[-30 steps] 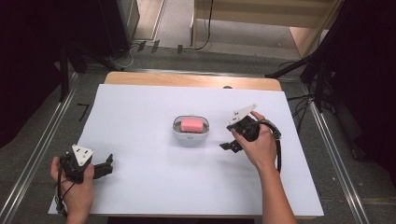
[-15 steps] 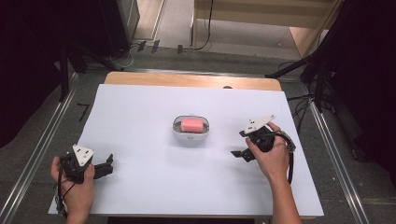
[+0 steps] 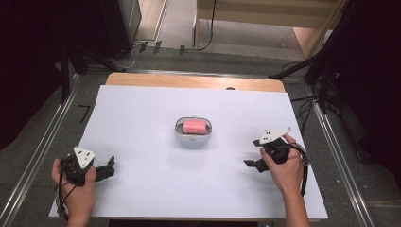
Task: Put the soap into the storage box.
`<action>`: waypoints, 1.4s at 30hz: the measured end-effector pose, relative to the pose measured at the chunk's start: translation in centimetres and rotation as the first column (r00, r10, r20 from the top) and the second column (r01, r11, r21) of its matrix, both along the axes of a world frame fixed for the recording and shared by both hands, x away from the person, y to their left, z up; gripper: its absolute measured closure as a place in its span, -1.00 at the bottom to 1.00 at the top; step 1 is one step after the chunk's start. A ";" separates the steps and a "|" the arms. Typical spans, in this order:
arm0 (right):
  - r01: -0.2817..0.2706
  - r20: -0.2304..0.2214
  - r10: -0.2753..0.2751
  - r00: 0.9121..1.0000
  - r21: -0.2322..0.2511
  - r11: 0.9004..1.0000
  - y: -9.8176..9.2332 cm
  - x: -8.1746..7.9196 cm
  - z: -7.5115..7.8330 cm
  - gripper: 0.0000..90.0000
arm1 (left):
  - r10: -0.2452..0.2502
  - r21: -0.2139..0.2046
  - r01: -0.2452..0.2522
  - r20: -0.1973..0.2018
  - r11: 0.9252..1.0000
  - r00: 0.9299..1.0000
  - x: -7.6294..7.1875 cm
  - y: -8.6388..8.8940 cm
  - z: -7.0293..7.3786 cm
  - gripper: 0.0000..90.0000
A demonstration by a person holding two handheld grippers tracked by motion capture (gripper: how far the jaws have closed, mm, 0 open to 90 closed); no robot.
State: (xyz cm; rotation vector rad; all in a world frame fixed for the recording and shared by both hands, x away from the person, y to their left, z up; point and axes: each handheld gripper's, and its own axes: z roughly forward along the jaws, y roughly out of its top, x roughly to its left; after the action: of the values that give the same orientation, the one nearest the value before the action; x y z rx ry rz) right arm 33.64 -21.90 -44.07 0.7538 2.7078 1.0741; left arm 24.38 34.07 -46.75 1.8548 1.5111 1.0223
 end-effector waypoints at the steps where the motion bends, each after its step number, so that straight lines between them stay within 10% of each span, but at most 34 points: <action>1: 0.005 -0.001 -0.005 1.000 0.002 1.000 -0.2 -0.1 -0.1 -0.65 | 0.000 0.000 0.000 0.000 1.000 1.000 0.0 0.0 0.0 -1.00; 27: 0.142 0.013 -0.144 0.990 0.109 0.984 -5.8 -4.0 -3.8 -0.65 | -0.001 -0.001 0.001 0.009 1.000 1.000 -0.1 0.0 0.0 -1.00; 42: 0.222 0.017 -0.230 0.973 0.203 0.954 -9.8 -7.6 -4.6 -0.66 | 0.001 -0.007 -0.001 0.005 1.000 1.000 -0.1 0.1 0.0 -1.00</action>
State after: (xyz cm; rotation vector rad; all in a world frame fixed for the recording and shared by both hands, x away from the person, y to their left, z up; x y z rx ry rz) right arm 26.03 -31.69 -48.64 1.0327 2.4295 1.2993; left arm 24.32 34.18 -46.70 1.8452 1.5115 1.0199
